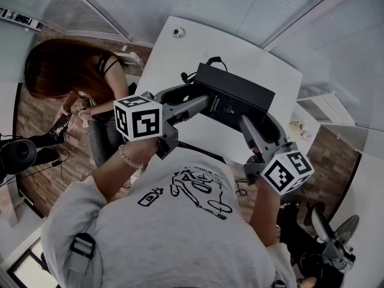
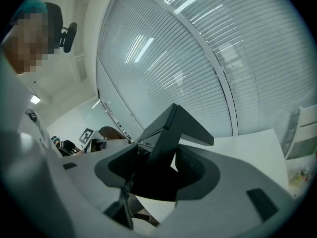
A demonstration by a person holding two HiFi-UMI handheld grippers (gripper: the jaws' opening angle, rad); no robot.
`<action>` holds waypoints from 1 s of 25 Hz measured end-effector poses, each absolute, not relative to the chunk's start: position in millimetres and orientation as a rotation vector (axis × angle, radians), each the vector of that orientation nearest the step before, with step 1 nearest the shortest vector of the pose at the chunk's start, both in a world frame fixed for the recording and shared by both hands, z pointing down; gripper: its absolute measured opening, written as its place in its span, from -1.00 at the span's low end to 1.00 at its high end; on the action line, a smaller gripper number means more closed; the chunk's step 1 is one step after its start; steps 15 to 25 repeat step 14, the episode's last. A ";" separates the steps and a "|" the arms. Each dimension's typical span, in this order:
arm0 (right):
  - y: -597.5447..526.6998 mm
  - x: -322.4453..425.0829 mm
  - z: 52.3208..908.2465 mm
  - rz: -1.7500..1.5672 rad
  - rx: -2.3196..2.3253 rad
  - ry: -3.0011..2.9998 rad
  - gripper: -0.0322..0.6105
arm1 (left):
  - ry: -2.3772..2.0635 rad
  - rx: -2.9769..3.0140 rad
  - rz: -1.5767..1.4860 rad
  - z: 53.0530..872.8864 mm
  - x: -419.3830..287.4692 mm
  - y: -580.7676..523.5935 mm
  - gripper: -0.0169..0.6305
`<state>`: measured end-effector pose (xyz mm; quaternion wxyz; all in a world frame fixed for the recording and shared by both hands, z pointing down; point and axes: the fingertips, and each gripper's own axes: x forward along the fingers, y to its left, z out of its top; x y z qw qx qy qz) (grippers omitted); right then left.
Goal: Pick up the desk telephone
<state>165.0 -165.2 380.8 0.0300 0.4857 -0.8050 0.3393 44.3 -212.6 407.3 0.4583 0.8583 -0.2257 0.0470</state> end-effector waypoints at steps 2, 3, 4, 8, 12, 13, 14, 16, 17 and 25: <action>-165.3 165.0 379.7 1.046 1.498 -2.484 -0.18 | -0.556 2.115 0.115 406.0 44.3 -212.6 -0.11; -165.7 164.9 379.4 1.047 1.498 -2.485 -0.18 | -0.557 2.115 0.115 405.8 44.1 -212.9 -0.11; -166.1 164.7 379.5 1.046 1.498 -2.486 -0.18 | -0.558 2.116 0.115 405.8 43.9 -213.3 -0.11; -166.2 164.2 380.7 1.045 1.498 -2.488 -0.18 | -0.558 2.118 0.113 406.7 43.6 -213.6 -0.11; -165.2 164.3 381.0 1.044 1.500 -2.488 -0.18 | -0.559 2.120 0.119 408.5 44.1 -212.3 -0.11; -164.9 164.5 381.3 1.044 1.501 -2.488 -0.18 | -0.560 2.121 0.121 409.0 44.3 -211.9 -0.11; -164.6 164.7 381.7 1.044 1.502 -2.488 -0.18 | -0.560 2.122 0.122 409.6 44.6 -211.4 -0.11; -164.6 164.7 381.7 1.044 1.502 -2.488 -0.18 | -0.560 2.122 0.122 409.6 44.6 -211.4 -0.11; -164.6 164.7 381.7 1.044 1.502 -2.488 -0.18 | -0.560 2.122 0.122 409.6 44.6 -211.4 -0.11; -164.6 164.7 381.7 1.044 1.502 -2.488 -0.18 | -0.560 2.122 0.122 409.6 44.6 -211.4 -0.11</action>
